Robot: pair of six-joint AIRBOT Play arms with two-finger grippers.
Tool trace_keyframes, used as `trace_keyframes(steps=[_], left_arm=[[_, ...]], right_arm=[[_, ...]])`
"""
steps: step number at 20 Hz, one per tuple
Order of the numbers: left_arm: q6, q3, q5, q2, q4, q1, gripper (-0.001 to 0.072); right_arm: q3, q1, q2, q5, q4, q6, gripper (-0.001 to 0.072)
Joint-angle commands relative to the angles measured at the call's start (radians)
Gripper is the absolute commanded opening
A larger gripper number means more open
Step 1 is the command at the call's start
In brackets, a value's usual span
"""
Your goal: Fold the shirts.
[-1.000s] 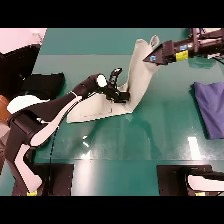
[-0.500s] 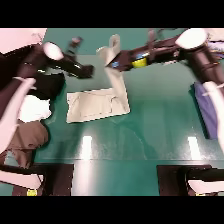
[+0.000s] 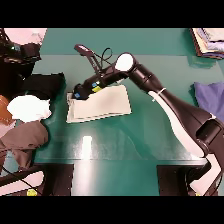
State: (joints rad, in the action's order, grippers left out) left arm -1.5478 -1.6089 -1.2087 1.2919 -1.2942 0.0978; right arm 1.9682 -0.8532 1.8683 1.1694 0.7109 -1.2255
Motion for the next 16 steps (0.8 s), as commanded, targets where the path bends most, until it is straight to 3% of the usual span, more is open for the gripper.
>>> trace_keyframes(steps=[1, 7, 9, 12, 16], left_arm=[[0.016, 0.000, -0.046, -0.016, -0.001, 0.020, 0.0025], [0.030, 0.002, -0.064, -0.016, 0.019, 0.020, 0.0025], [0.032, 0.002, -0.063, -0.016, 0.039, 0.020, 0.0025], [0.038, 0.002, -0.056, -0.016, 0.046, 0.020, 0.0026], [0.037, 0.002, -0.055, -0.016, 0.047, 0.020, 0.0026]], right_arm=[[-0.118, 0.100, -0.063, 0.111, 0.147, -0.016, 0.0477], [-0.607, 0.465, -0.277, 0.040, 0.179, -0.105, 0.0485], [-0.718, 0.556, -0.276, -0.008, 0.148, -0.121, 0.0613], [-0.771, 0.599, -0.199, -0.029, -0.011, -0.059, 0.0610], [-0.738, 0.512, -0.078, -0.071, -0.235, 0.024, 0.0610]])
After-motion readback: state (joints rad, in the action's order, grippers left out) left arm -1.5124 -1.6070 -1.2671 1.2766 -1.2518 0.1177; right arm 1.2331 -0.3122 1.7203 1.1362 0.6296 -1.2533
